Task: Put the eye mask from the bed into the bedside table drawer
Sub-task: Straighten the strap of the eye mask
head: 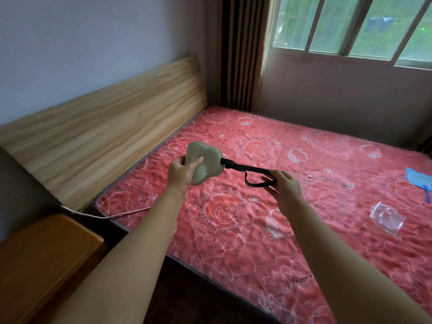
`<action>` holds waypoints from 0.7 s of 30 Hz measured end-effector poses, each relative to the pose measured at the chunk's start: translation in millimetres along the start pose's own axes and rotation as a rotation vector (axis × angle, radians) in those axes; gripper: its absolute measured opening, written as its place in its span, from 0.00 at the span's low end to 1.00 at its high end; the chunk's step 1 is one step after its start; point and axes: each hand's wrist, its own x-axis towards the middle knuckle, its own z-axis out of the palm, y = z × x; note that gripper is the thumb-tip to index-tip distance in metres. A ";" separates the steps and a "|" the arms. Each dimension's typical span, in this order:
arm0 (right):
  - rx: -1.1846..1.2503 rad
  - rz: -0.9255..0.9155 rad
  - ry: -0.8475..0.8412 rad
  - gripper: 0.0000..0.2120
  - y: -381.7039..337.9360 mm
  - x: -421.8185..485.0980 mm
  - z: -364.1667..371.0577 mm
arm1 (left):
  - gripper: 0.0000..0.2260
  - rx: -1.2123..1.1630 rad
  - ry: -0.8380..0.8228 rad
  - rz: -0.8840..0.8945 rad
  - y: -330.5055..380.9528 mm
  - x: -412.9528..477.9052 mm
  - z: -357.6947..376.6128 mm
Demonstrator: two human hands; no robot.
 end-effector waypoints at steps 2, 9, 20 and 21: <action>-0.042 0.013 -0.046 0.08 6.2 3.8 23.6 | 0.05 -0.019 0.030 -0.004 0.0 3.6 -24.9; -0.198 0.053 -0.297 0.07 36.3 -12.9 102.8 | 0.11 -0.069 0.291 -0.048 -10.8 -26.9 -108.4; -0.316 0.147 -0.636 0.07 85.7 -89.4 139.3 | 0.21 -0.114 0.733 -0.167 -41.9 -154.4 -193.6; -0.318 0.151 -0.659 0.07 89.3 -96.6 141.6 | 0.24 -0.115 0.761 -0.179 -43.3 -165.0 -199.6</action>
